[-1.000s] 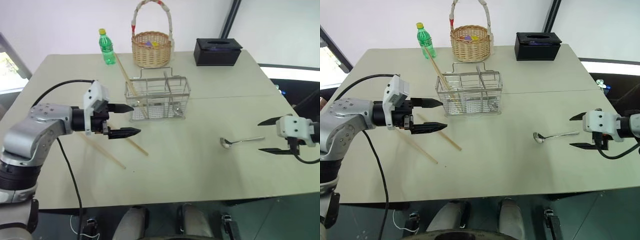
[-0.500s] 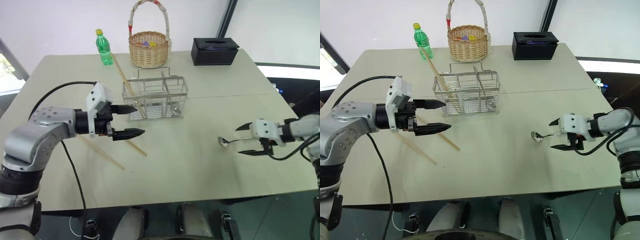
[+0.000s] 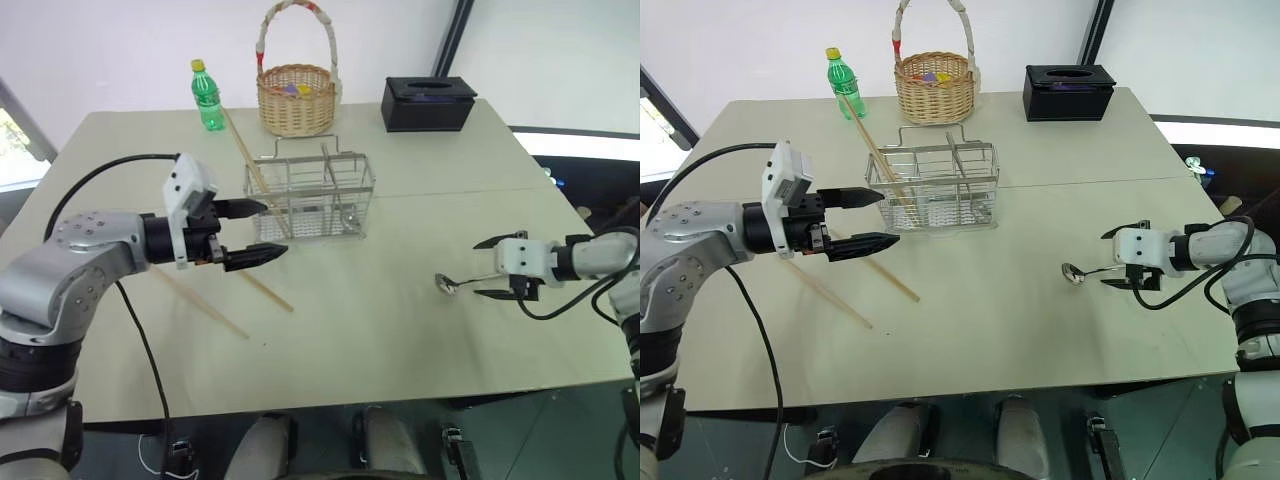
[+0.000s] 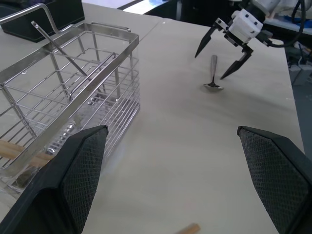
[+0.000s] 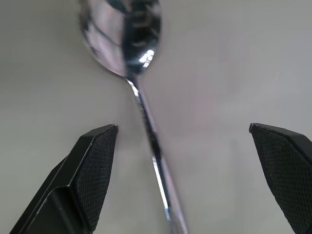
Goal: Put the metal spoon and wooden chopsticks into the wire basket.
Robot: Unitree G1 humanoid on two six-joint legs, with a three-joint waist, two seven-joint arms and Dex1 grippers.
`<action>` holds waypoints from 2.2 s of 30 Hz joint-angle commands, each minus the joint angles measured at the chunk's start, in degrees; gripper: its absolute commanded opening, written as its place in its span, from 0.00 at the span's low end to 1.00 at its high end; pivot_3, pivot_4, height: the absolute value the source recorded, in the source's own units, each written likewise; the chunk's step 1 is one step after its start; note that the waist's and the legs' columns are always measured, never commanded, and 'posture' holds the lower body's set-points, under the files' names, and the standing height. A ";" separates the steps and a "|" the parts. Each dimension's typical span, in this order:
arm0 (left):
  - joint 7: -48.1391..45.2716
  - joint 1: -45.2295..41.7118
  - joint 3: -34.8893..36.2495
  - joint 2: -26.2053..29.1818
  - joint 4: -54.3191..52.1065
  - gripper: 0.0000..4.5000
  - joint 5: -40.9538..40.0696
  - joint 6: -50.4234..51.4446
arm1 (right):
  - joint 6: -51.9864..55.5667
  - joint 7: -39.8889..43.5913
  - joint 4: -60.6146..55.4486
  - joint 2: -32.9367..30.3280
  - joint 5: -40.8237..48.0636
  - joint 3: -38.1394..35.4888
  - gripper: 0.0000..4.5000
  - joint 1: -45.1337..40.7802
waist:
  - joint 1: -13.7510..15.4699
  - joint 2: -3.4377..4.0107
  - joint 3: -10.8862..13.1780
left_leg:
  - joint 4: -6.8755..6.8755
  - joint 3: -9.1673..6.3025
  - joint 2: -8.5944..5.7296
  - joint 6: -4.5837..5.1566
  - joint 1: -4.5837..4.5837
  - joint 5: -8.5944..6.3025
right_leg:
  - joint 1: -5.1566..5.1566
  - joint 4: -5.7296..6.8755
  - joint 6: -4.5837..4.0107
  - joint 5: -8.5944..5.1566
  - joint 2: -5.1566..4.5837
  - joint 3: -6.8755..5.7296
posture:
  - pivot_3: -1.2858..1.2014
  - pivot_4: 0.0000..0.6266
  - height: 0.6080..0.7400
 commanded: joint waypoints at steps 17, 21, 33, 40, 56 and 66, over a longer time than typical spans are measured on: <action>1.87 -2.93 2.20 -0.21 1.54 1.00 0.22 -1.45 | 2.89 1.27 -1.67 1.08 1.73 -0.45 0.01 -0.57 | 0.03 -0.01 0.00 | 0.00 0.00 -0.01 0.00 0.01 0.00 | 0.01 0.01 0.03 0.02 0.01 0.01 | 0.52 0.24 0.40; 2.26 -3.08 2.34 -0.41 1.85 1.00 0.08 -1.47 | 2.92 1.23 -2.26 0.87 2.15 -0.53 0.01 -0.20 | 0.03 0.00 0.00 | 0.00 0.00 -0.01 0.00 0.01 0.00 | 0.01 0.01 0.03 0.02 0.01 0.01 | 0.52 0.24 0.40; 0.13 -5.34 0.65 -0.97 5.38 1.00 1.21 -3.54 | 10.55 2.12 -19.85 -3.21 14.81 -10.73 0.01 11.26 | 0.19 0.01 0.00 | 0.03 -0.01 -0.02 0.00 0.00 0.00 | 0.02 0.03 0.03 0.02 0.00 0.02 | 0.52 0.24 0.40; -1.48 -7.85 1.19 -0.87 8.15 1.00 2.02 -4.34 | 42.68 -6.48 -49.88 -1.22 38.27 -24.20 0.01 16.87 | -0.03 -0.02 -0.01 | 0.01 -0.04 0.02 0.01 -0.01 -0.01 | -0.02 0.03 0.02 0.01 -0.07 0.12 | 0.52 0.24 0.40; 0.89 -7.00 3.15 -1.25 7.51 1.00 2.59 -4.27 | 56.02 -43.02 -47.36 31.19 33.60 -13.20 0.01 -12.69 | 0.12 -0.18 -0.09 | 0.01 -0.14 -0.08 0.00 -0.32 0.01 | -0.31 0.03 0.03 0.05 -0.02 -0.02 | 0.52 0.24 0.40; 3.80 -3.21 7.07 -0.32 2.95 1.00 1.22 -2.67 | 45.92 -42.93 -33.45 41.26 29.35 -12.42 0.01 -17.34 | -0.28 -0.13 -0.06 | -0.02 -0.17 -0.03 -0.15 -0.31 0.10 | -0.44 0.16 -0.01 0.07 0.11 0.00 | 0.52 0.24 0.40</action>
